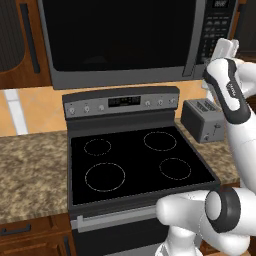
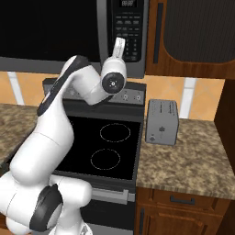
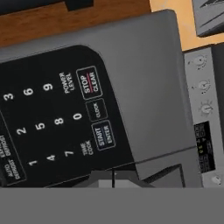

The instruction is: Pick the avocado from the sink and place it in the bowl. Then pick the bowl and place it in the microwave. Then close the microwave door and press the start button.

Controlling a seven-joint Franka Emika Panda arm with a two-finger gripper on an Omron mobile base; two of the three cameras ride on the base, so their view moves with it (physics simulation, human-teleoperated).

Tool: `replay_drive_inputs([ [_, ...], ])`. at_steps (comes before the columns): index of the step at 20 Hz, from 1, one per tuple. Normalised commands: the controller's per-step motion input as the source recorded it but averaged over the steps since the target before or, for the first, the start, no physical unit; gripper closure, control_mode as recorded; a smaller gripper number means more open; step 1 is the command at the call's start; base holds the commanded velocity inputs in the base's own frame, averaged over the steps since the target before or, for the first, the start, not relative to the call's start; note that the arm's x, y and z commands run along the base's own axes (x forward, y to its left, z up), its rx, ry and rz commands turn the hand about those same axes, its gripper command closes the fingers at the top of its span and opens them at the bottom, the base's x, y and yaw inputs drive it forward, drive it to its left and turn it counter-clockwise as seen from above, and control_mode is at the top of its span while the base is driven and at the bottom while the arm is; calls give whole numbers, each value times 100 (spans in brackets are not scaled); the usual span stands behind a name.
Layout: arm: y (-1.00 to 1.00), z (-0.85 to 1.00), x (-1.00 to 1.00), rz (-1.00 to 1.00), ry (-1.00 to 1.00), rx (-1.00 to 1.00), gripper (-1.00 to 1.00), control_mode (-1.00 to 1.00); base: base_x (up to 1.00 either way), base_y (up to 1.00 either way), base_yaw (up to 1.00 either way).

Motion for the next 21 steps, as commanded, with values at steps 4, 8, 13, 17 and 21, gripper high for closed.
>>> replay_drive_inputs([
  [4,-38,0,60,0,-1,0,100,-100,0,0,0],
  [8,-21,0,62,0,0,0,100,-100,0,0,0],
  [13,0,0,71,0,0,0,100,-100,0,0,0],
  [17,0,11,-59,0,-4,0,100,-100,0,0,0],
  [21,-6,6,-100,0,-4,0,100,-100,0,0,0],
])
